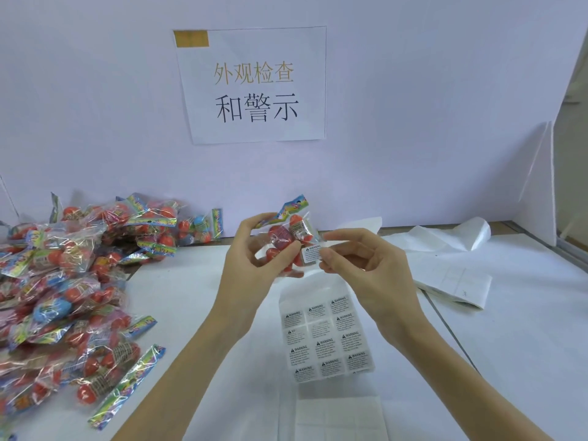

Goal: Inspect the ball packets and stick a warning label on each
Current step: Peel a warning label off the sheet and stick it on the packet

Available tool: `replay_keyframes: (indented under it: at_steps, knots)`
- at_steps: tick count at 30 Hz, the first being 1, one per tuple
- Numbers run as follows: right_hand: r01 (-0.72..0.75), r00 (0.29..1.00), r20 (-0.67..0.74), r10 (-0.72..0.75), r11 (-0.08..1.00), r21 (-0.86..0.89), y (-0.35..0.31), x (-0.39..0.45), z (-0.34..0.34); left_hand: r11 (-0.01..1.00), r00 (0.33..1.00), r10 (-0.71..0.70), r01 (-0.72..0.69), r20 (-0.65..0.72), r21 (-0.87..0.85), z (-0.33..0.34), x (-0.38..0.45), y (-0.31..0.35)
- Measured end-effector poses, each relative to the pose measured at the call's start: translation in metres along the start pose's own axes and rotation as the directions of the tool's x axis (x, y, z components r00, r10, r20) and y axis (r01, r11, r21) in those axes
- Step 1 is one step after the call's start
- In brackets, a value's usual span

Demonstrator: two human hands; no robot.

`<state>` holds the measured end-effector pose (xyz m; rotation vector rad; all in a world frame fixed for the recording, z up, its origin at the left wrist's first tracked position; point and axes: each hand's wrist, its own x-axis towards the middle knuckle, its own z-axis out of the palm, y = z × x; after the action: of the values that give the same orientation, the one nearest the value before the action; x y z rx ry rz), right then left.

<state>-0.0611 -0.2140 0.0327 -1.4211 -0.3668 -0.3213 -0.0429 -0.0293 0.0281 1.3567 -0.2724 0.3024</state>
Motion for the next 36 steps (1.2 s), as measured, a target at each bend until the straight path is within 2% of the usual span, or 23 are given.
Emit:
replay_keyframes:
  at_steps: [9, 13, 15, 17, 18, 20, 21, 23, 24, 26, 27, 28, 29, 30, 31, 32, 33, 36]
  knots:
    - [-0.011, 1.0, -0.014, 0.01, 0.993, -0.114, 0.009, -0.001, -0.001, 0.999, 0.998, -0.038, 0.037, 0.045, 0.027, 0.002, -0.002, 0.001]
    - [0.003, 1.0, -0.009, -0.004, 0.991, -0.135, 0.011, -0.001, -0.001, 0.993, 0.998, -0.033, 0.027, 0.052, 0.113, 0.001, -0.002, -0.001]
    - [0.075, 0.996, -0.025, -0.089, 0.937, -0.342, 0.014, -0.001, -0.003, 0.991, 0.998, -0.033, 0.026, 0.052, 0.133, -0.001, -0.002, -0.002]
    - [0.122, 0.983, -0.041, -0.178, 0.804, -0.582, 0.015, 0.0, -0.004, 0.99, 0.998, -0.039, 0.032, 0.049, 0.139, -0.003, -0.001, -0.004]
    - [0.094, 0.987, -0.046, -0.151, 0.798, -0.595, 0.013, 0.0, -0.006, 0.989, 0.997, -0.048, 0.04, 0.054, 0.14, -0.003, -0.001, -0.004]
    - [-0.044, 0.999, 0.006, 0.052, 0.897, -0.44, 0.006, 0.005, -0.009, 0.991, 0.994, -0.058, 0.046, 0.097, 0.123, -0.002, -0.001, -0.005]
    - [-0.112, 0.985, 0.082, 0.15, 0.928, -0.356, 0.003, 0.005, -0.011, 0.993, 0.989, -0.054, 0.039, 0.137, 0.113, -0.001, -0.002, -0.006]
    - [-0.221, 0.938, 0.194, 0.287, 0.927, -0.302, 0.002, 0.004, -0.013, 0.983, 0.981, -0.015, -0.02, 0.193, 0.181, 0.002, -0.004, -0.007]
    - [-0.268, 0.923, 0.19, 0.336, 0.912, -0.309, 0.005, 0.005, -0.015, 0.973, 0.982, 0.002, -0.046, 0.19, 0.228, 0.002, -0.003, -0.007]
    - [-0.316, 0.926, 0.093, 0.366, 0.886, -0.34, -0.001, 0.009, -0.022, 0.979, 0.997, -0.002, -0.015, 0.081, 0.202, 0.001, 0.0, -0.005]
    - [-0.333, 0.931, 0.059, 0.361, 0.903, -0.272, -0.007, 0.014, -0.028, 0.99, 1.0, -0.022, 0.023, -0.008, 0.141, -0.003, 0.003, -0.003]
    - [-0.338, 0.935, 0.085, 0.344, 0.938, -0.078, -0.015, 0.019, -0.038, 0.995, 0.994, -0.035, 0.044, -0.102, 0.094, -0.008, 0.006, 0.001]
    - [-0.342, 0.934, 0.19, 0.302, 0.91, 0.235, -0.024, 0.025, -0.049, 0.995, 0.981, -0.044, 0.06, -0.187, 0.08, -0.013, 0.01, 0.004]
    - [-0.352, 0.927, 0.316, 0.203, 0.762, 0.544, -0.034, 0.029, -0.059, 0.993, 0.966, -0.058, 0.082, -0.253, 0.085, -0.019, 0.012, 0.006]
    - [-0.387, 0.908, 0.407, 0.096, 0.563, 0.73, -0.043, 0.029, -0.068, 0.99, 0.951, -0.078, 0.11, -0.3, 0.09, -0.023, 0.014, 0.006]
    - [-0.421, 0.892, 0.452, 0.033, 0.426, 0.8, -0.047, 0.029, -0.074, 0.986, 0.939, -0.101, 0.138, -0.33, 0.092, -0.026, 0.015, 0.006]
    - [-0.427, 0.894, 0.447, 0.043, 0.384, 0.818, -0.045, 0.03, -0.077, 0.982, 0.932, -0.119, 0.162, -0.343, 0.1, -0.028, 0.016, 0.005]
    - [-0.406, 0.914, 0.339, 0.222, 0.501, 0.764, -0.026, 0.029, -0.074, 0.931, 0.939, -0.093, 0.2, -0.33, 0.304, -0.033, 0.018, -0.001]
